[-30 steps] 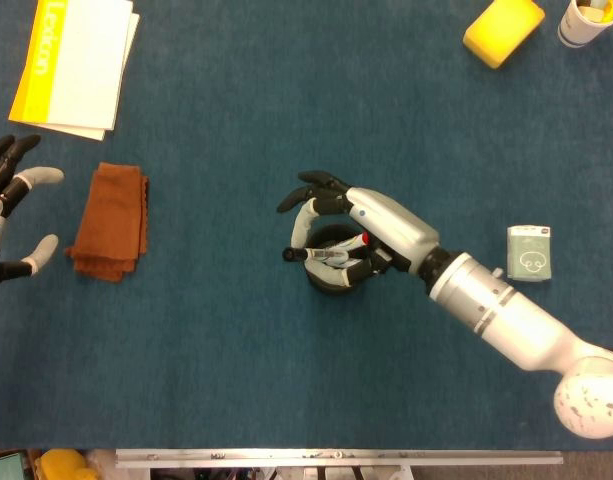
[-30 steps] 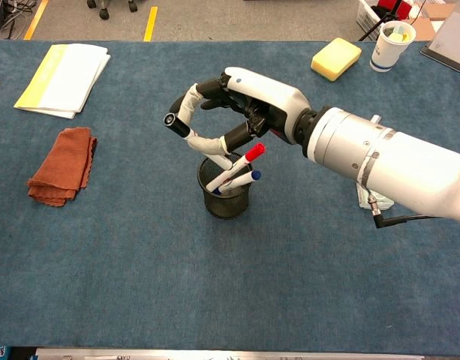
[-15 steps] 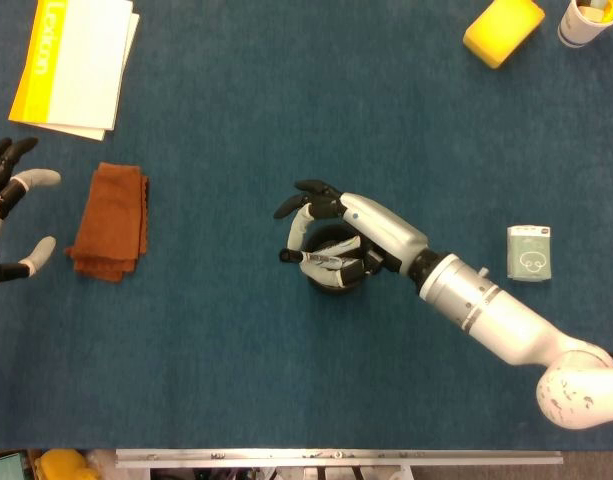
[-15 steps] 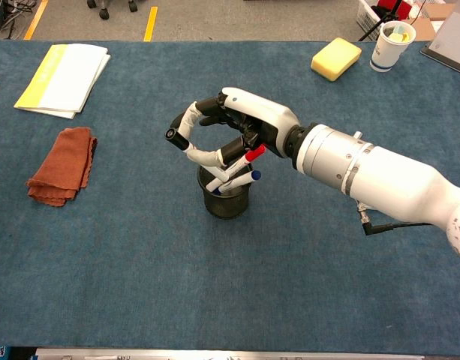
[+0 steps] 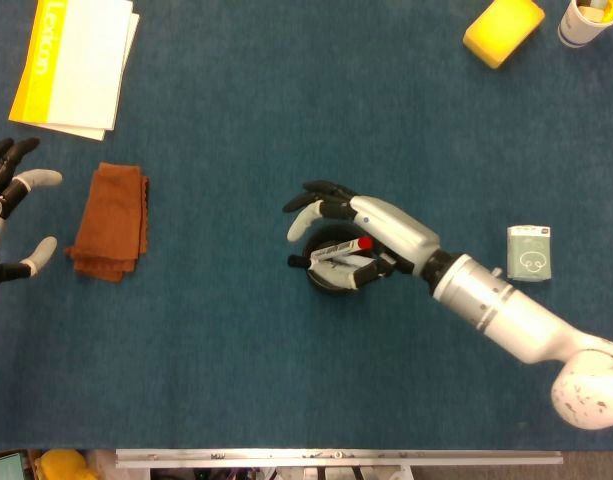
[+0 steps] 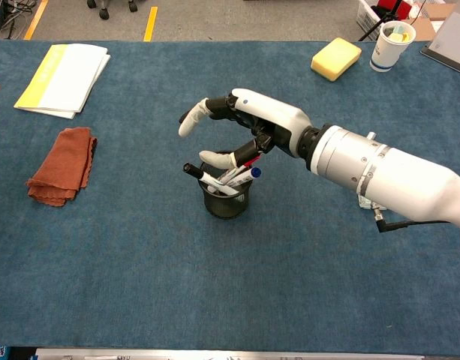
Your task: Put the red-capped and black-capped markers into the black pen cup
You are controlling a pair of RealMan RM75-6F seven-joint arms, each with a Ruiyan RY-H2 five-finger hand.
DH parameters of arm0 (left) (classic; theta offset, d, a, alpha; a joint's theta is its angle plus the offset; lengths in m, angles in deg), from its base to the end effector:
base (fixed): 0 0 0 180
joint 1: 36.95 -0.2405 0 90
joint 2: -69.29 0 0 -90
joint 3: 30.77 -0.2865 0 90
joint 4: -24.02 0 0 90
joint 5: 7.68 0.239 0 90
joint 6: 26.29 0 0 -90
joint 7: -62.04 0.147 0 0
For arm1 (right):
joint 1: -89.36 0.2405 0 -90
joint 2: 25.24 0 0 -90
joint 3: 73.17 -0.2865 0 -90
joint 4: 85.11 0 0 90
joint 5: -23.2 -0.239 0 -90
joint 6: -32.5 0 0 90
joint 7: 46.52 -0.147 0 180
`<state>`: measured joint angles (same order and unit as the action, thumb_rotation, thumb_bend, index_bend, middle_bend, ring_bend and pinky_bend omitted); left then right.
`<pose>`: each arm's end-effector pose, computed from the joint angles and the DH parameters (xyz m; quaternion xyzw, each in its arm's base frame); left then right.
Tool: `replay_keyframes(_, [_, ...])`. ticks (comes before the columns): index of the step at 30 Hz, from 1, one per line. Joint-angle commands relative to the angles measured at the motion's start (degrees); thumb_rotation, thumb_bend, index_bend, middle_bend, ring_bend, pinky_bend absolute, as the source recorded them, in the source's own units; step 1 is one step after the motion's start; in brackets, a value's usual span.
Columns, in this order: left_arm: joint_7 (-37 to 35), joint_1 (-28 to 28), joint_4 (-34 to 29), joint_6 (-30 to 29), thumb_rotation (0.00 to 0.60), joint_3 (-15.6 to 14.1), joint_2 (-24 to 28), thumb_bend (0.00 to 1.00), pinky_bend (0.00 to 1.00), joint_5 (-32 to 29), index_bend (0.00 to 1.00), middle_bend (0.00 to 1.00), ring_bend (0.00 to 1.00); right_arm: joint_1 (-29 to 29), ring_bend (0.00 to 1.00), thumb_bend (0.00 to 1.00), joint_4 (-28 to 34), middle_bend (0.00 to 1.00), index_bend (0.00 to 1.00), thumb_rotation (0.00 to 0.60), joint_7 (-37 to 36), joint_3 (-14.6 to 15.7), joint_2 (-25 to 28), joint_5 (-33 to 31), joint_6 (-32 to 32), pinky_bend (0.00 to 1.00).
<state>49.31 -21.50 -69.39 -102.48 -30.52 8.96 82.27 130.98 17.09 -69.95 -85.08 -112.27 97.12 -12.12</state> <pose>-0.3183 0.2373 0.1371 -0.6505 -0.4265 -0.4252 0.4628 -0.0814 -0.2965 -0.0606 0.6204 -0.6360 0.4549 0.0606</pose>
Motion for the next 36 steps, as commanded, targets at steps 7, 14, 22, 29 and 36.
replay_keyframes(7, [-0.1, 0.1, -0.3, 0.1, 0.6, 0.3, 0.2, 0.28, 0.0, -0.3, 0.26, 0.07, 0.0, -4.3, 0.0, 0.37, 1.7, 0.22, 0.35, 0.6, 4.0, 0.9, 4.5, 6.0, -10.1, 0.02])
replay_keyframes(14, [0.3, -0.1, 0.1, -0.9, 0.6, 1.4, -0.7, 0.28, 0.0, -1.6, 0.27, 0.08, 0.0, -10.7, 0.02, 0.38, 3.7, 0.27, 0.41, 0.6, 24.3, 2.9, 9.4, 5.7, -22.2, 0.02])
replay_keyframes(22, [1.6, -1.1, 1.2, -2.0, 0.6, 2.2, -1.3, 0.28, 0.0, -3.7, 0.28, 0.08, 0.0, -17.9, 0.03, 0.38, 7.5, 0.29, 0.42, 0.6, 35.1, 6.0, 16.6, 0.6, -29.2, 0.05])
replay_keyframes(29, [2.7, -2.6, 1.6, -3.6, 0.6, 2.5, -1.5, 0.28, 0.0, -5.1, 0.28, 0.08, 0.0, -23.5, 0.03, 0.38, 9.8, 0.29, 0.42, 0.6, 38.0, 8.3, 22.0, -1.5, -34.1, 0.06])
replay_keyframes(36, [4.4, -5.1, 1.8, -6.0, 0.6, 2.0, -1.1, 0.28, 0.0, -5.9, 0.28, 0.08, 0.0, -28.8, 0.03, 0.38, 9.3, 0.29, 0.42, 0.6, 38.1, 10.2, 23.5, -0.6, -39.4, 0.06])
